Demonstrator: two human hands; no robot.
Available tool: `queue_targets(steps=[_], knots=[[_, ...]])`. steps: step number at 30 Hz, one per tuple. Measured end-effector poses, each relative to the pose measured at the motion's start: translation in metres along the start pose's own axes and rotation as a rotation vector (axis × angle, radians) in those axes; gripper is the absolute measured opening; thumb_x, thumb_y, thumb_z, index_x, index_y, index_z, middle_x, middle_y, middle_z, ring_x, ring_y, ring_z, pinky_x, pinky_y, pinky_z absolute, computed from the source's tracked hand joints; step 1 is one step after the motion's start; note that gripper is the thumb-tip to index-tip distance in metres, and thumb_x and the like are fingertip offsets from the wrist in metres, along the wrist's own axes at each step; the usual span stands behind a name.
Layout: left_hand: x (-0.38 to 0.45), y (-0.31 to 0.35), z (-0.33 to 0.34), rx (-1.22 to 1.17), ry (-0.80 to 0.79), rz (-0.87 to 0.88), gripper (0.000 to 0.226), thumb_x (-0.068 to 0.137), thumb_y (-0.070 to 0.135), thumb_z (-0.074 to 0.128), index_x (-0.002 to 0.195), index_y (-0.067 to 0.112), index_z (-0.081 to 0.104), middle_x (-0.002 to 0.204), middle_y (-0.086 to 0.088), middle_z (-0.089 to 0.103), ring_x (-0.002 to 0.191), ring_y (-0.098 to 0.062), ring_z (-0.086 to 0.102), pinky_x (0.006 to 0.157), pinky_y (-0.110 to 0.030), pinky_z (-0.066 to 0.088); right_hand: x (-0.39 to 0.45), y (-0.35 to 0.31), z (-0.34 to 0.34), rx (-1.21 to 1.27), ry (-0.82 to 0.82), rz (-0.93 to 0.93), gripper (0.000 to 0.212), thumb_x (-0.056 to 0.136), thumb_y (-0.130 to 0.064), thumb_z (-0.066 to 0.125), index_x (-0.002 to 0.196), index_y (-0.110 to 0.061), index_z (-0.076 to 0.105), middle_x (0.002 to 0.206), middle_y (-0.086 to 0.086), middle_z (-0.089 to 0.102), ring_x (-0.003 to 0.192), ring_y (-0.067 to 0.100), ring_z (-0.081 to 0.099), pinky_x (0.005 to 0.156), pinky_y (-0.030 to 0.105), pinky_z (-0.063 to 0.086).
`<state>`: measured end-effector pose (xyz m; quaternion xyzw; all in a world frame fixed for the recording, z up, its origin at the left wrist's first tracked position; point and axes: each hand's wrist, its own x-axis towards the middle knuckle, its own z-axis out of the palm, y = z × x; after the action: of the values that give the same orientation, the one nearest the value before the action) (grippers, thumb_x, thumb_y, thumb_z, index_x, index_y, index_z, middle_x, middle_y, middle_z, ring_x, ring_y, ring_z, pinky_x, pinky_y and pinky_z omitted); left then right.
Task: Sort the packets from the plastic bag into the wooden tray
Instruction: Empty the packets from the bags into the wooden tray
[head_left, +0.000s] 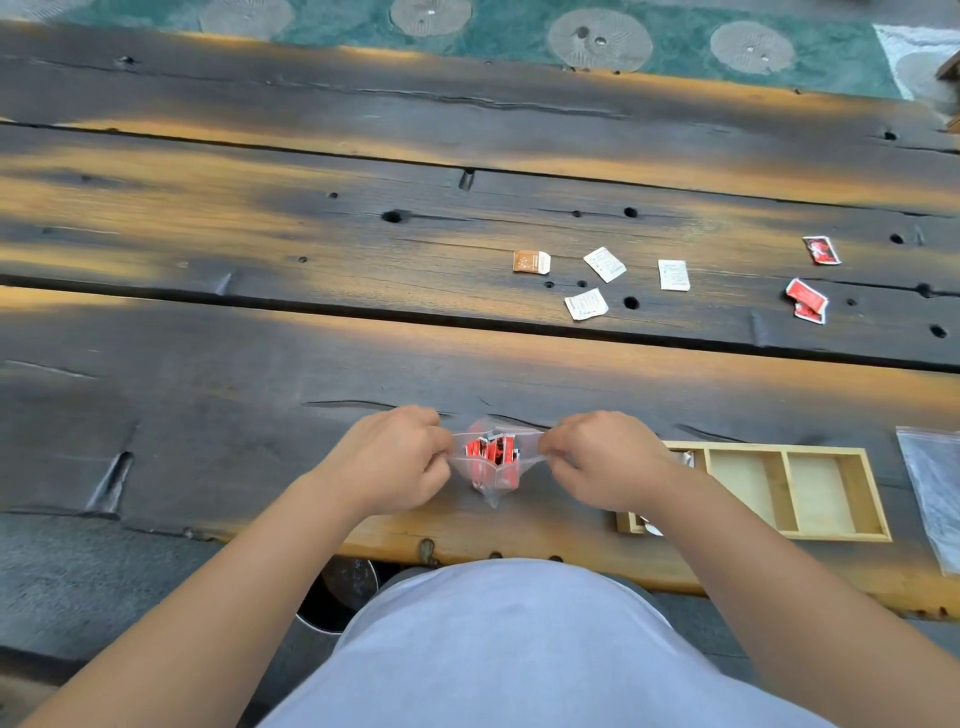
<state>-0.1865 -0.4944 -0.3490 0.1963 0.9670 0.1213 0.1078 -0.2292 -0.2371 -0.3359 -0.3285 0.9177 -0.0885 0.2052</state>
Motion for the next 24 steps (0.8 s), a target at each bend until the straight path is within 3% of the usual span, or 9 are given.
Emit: queue_targets(steps=[3,6,9,12,16,18,22,24], knots=[[-0.003,-0.01,0.0,0.066,0.091,0.116,0.027,0.09,0.04,0.048,0.088,0.026,0.072,0.088,0.006,0.062,0.079,-0.017,0.057,0.061,-0.03,0.044,-0.003,0.007,-0.002,-0.026,0.037,-0.022,0.025,0.093,-0.037,0.049,0.103,-0.028,0.07,0.103,-0.008,0.069,0.096,0.021,0.063,0.071,0.037,0.055],[-0.005,-0.012,0.0,0.035,0.174,0.177,0.012,0.087,0.029,0.064,0.084,0.022,0.073,0.085,0.005,0.063,0.073,-0.018,0.057,0.058,-0.028,0.043,-0.003,0.009,0.001,-0.031,0.118,-0.06,0.021,0.093,-0.029,0.053,0.092,-0.021,0.072,0.094,-0.006,0.069,0.087,0.023,0.065,0.063,0.038,0.055],[-0.007,-0.012,0.002,-0.107,0.225,0.098,0.004,0.084,0.019,0.072,0.087,0.019,0.073,0.087,0.004,0.064,0.078,-0.018,0.058,0.063,-0.027,0.046,-0.005,0.004,0.0,-0.015,0.203,-0.093,0.026,0.091,-0.03,0.051,0.087,-0.018,0.073,0.088,-0.004,0.071,0.082,0.023,0.067,0.059,0.038,0.056],[-0.01,-0.015,0.008,-0.212,0.245,-0.008,0.008,0.085,0.017,0.07,0.093,0.018,0.072,0.092,0.006,0.062,0.085,-0.016,0.057,0.068,-0.036,0.053,-0.008,-0.008,-0.006,-0.018,0.211,-0.097,0.032,0.09,-0.034,0.045,0.087,-0.019,0.074,0.087,-0.003,0.071,0.083,0.023,0.066,0.06,0.036,0.055],[-0.018,-0.006,0.016,-0.452,0.237,-0.236,0.048,0.084,0.026,0.072,0.128,0.023,0.053,0.118,0.013,0.054,0.103,-0.004,0.051,0.086,-0.025,0.044,-0.012,-0.021,-0.012,-0.03,0.24,-0.038,0.038,0.091,-0.038,0.036,0.089,-0.025,0.071,0.089,-0.007,0.07,0.086,0.022,0.065,0.059,0.031,0.051],[-0.021,0.001,0.023,-0.648,0.196,-0.371,0.069,0.08,0.028,0.077,0.137,0.024,0.038,0.124,0.014,0.049,0.107,-0.004,0.049,0.092,-0.028,0.042,-0.016,-0.026,-0.017,-0.055,0.27,0.004,0.037,0.09,-0.039,0.036,0.085,-0.026,0.07,0.083,-0.006,0.069,0.082,0.023,0.066,0.055,0.029,0.046],[-0.012,0.021,0.044,-0.743,-0.122,-0.361,0.107,0.069,0.045,0.08,0.15,0.03,0.013,0.147,0.012,0.035,0.135,-0.007,0.036,0.11,-0.035,0.035,-0.032,-0.038,-0.033,-0.092,0.448,0.125,0.032,0.085,-0.038,0.043,0.07,-0.025,0.069,0.066,-0.005,0.066,0.062,0.024,0.065,0.045,0.026,0.042],[0.002,0.037,0.048,-0.825,-0.166,-0.342,0.122,0.064,0.045,0.083,0.151,0.036,-0.002,0.156,0.011,0.023,0.143,-0.008,0.025,0.115,-0.034,0.028,-0.041,-0.043,-0.041,-0.089,0.51,0.163,0.032,0.084,-0.04,0.044,0.071,-0.026,0.069,0.065,-0.006,0.066,0.06,0.022,0.064,0.044,0.025,0.042]])
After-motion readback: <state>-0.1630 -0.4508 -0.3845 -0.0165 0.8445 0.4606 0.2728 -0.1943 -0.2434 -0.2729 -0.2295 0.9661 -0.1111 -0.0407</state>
